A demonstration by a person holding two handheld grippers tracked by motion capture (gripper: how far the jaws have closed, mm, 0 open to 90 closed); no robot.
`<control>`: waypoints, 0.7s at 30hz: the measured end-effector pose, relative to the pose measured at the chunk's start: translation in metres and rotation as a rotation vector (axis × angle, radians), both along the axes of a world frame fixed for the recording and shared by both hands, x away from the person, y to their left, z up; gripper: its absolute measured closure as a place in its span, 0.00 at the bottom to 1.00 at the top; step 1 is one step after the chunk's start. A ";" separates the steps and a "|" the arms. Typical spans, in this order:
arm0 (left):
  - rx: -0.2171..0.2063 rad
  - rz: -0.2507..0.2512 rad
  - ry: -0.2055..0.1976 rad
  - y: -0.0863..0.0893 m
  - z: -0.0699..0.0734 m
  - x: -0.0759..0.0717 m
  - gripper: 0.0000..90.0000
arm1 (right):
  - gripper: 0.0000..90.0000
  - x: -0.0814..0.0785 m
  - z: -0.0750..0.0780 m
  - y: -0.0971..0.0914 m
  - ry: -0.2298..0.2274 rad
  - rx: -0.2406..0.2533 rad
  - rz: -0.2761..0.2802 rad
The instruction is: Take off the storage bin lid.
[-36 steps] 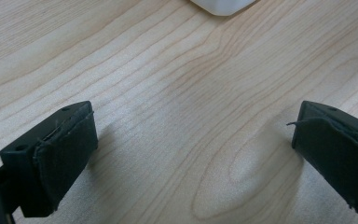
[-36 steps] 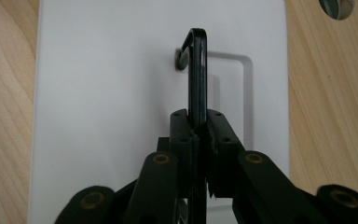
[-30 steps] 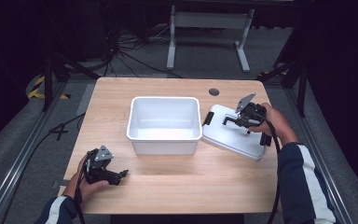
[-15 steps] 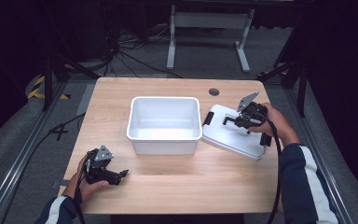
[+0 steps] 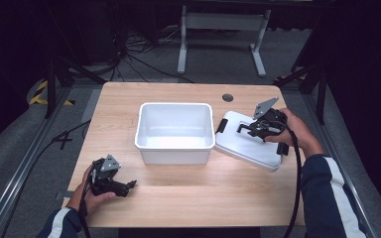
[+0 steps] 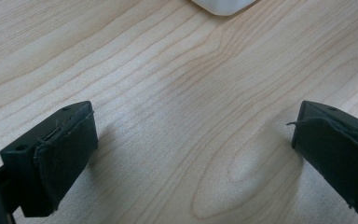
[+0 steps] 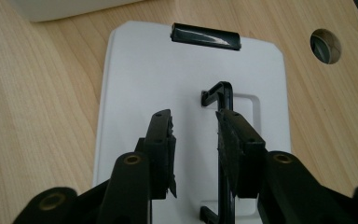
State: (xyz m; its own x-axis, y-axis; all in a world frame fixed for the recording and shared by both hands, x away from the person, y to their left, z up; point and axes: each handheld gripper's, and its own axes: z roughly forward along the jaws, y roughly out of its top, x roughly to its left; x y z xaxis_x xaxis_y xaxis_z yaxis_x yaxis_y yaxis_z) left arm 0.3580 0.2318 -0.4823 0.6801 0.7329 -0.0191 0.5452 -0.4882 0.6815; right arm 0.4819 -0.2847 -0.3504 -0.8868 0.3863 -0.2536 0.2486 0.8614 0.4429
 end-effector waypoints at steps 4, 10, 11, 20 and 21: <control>-0.002 -0.005 -0.001 0.000 0.000 0.001 0.01 | 0.72 -0.004 0.002 0.002 -0.001 0.007 0.003; 0.002 -0.006 -0.001 0.000 0.000 0.001 0.01 | 0.70 -0.014 0.009 0.005 -0.018 0.036 0.009; 0.002 -0.006 -0.001 0.000 0.000 0.001 0.01 | 0.70 -0.016 0.010 0.005 -0.019 0.039 0.009; 0.004 -0.011 0.000 0.000 0.000 0.001 0.01 | 0.67 -0.037 0.018 -0.004 -0.036 0.071 -0.012; 0.003 -0.012 0.001 0.000 0.000 0.001 0.01 | 0.66 -0.039 0.017 -0.005 -0.037 0.080 -0.013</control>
